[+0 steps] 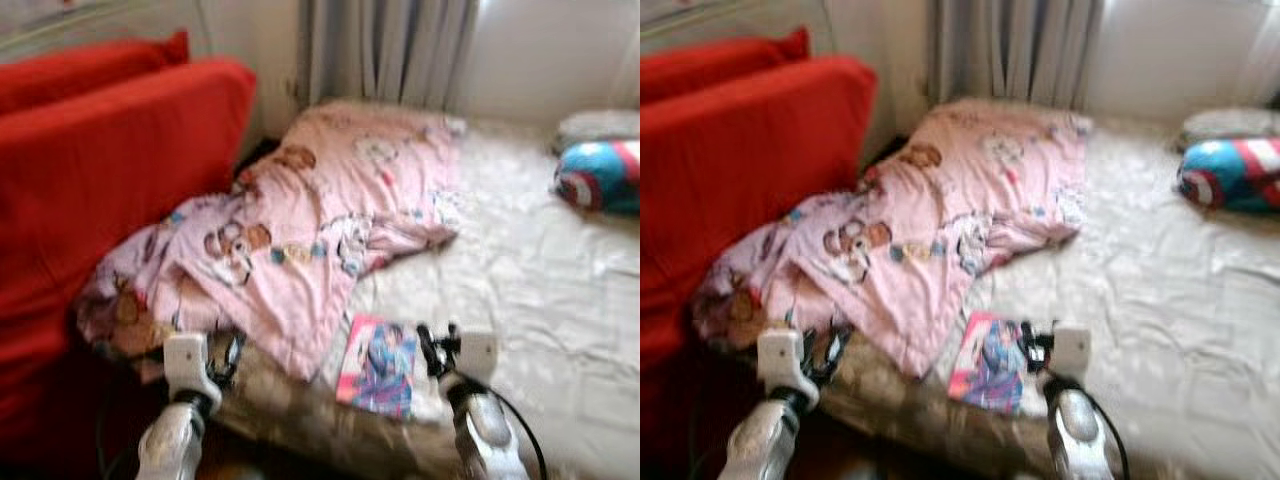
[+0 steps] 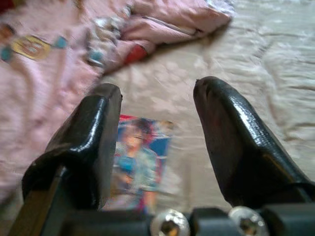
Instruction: Clean up the room
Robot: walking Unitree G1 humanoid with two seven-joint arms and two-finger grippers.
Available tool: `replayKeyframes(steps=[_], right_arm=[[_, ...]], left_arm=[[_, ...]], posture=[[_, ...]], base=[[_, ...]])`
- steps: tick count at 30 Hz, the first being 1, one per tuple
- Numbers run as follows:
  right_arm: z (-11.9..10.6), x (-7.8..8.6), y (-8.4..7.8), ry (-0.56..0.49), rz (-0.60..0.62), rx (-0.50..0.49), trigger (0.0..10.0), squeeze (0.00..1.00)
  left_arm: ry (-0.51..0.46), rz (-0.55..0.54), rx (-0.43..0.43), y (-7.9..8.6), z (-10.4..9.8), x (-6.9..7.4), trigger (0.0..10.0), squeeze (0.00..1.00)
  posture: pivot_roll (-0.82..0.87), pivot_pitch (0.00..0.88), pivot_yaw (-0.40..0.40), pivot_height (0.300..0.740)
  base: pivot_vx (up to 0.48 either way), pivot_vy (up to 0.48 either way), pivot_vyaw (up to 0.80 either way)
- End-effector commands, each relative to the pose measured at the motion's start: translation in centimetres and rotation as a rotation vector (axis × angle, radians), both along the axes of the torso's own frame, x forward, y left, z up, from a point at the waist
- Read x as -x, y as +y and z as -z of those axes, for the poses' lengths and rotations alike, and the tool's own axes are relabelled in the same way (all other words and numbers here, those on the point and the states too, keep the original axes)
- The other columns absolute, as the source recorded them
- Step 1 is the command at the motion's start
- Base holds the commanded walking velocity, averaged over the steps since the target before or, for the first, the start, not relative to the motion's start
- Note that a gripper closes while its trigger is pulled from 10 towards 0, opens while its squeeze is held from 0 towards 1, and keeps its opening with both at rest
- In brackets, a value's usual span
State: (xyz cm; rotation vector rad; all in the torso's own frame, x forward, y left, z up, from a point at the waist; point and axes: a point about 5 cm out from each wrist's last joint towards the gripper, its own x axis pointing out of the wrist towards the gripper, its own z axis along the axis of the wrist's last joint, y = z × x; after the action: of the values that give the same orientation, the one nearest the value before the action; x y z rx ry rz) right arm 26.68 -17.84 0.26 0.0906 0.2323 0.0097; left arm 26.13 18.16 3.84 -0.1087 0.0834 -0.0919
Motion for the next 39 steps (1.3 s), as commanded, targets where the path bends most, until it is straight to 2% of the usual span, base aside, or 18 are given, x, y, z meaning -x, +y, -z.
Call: replayKeyframes(steps=[1, 8, 9, 13, 17, 19, 20, 22, 24, 28, 39], right_arm=[[0.5, 0.3, -0.5, 0.042, 0.000, 0.022, 10.0, 0.00], [0.9, -0.1, -0.7, 0.099, -0.019, 0.054, 10.0, 0.00], [1.0, -0.2, -0.8, 0.121, -0.030, 0.070, 10.0, 1.00], [1.2, -0.8, -1.1, 0.207, -0.109, 0.192, 10.0, 1.00], [1.4, -1.0, -1.1, 0.257, -0.244, 0.404, 10.0, 1.00], [1.5, -1.3, -1.2, 0.299, -0.365, 0.617, 10.0, 1.00], [1.5, -1.4, -1.3, 0.311, -0.389, 0.664, 10.0, 1.00], [1.4, -1.5, -1.3, 0.321, -0.406, 0.686, 10.0, 1.00], [1.3, -1.8, -1.4, 0.348, -0.438, 0.726, 10.0, 0.00], [1.2, -2.0, -1.7, 0.386, -0.487, 0.801, 10.0, 0.00], [1.2, -2.2, -2.1, 0.446, -0.536, 0.853, 10.0, 0.00]], left_arm=[[0.011, 0.013, 0.013, -0.5, 0.3, 0.2, 10.0, 0.00], [0.014, 0.007, 0.009, -0.3, 0.3, 0.2, 10.0, 0.00], [0.015, 0.008, 0.007, -0.2, 0.3, 0.3, 10.0, 0.00], [0.016, 0.008, 0.002, -0.1, 0.2, 0.4, 10.0, 0.00], [0.015, 0.009, 0.000, 0.1, 0.1, 0.5, 10.0, 0.00], [0.022, 0.010, -0.009, 0.4, 0.0, 0.7, 10.0, 0.00], [0.024, 0.010, -0.011, 0.6, 0.0, 0.9, 10.0, 0.00], [0.026, 0.012, -0.014, 0.6, 0.0, 1.0, 10.0, 0.00], [0.032, 0.012, -0.019, 0.8, 0.0, 1.3, 10.0, 0.00], [0.043, 0.007, -0.027, 1.2, -0.1, 1.8, 10.0, 0.00], [0.070, 0.002, -0.052, 2.2, -0.9, 3.6, 10.0, 0.00]], posture=[[-0.01, 0.012, -0.025, 0.651], [0.00, 0.033, -0.021, 0.651], [0.00, 0.039, -0.019, 0.651], [0.01, 0.055, -0.014, 0.651], [0.02, 0.082, -0.005, 0.651], [0.03, 0.107, 0.004, 0.651], [0.03, 0.114, 0.005, 0.651], [0.04, 0.122, 0.008, 0.651], [0.05, 0.148, 0.016, 0.651], [0.07, 0.185, 0.029, 0.651], [0.12, 0.269, 0.051, 0.651]], base=[[0.000, 0.000, 0.00], [0.000, 0.000, 0.00], [0.000, 0.000, 0.00], [0.000, 0.000, 0.00], [0.000, 0.000, 0.00], [0.000, 0.000, 0.00], [0.000, 0.000, 0.00], [0.000, 0.000, 0.00], [0.000, 0.000, 0.00], [0.000, 0.000, 0.00], [0.000, 0.000, 0.00]])
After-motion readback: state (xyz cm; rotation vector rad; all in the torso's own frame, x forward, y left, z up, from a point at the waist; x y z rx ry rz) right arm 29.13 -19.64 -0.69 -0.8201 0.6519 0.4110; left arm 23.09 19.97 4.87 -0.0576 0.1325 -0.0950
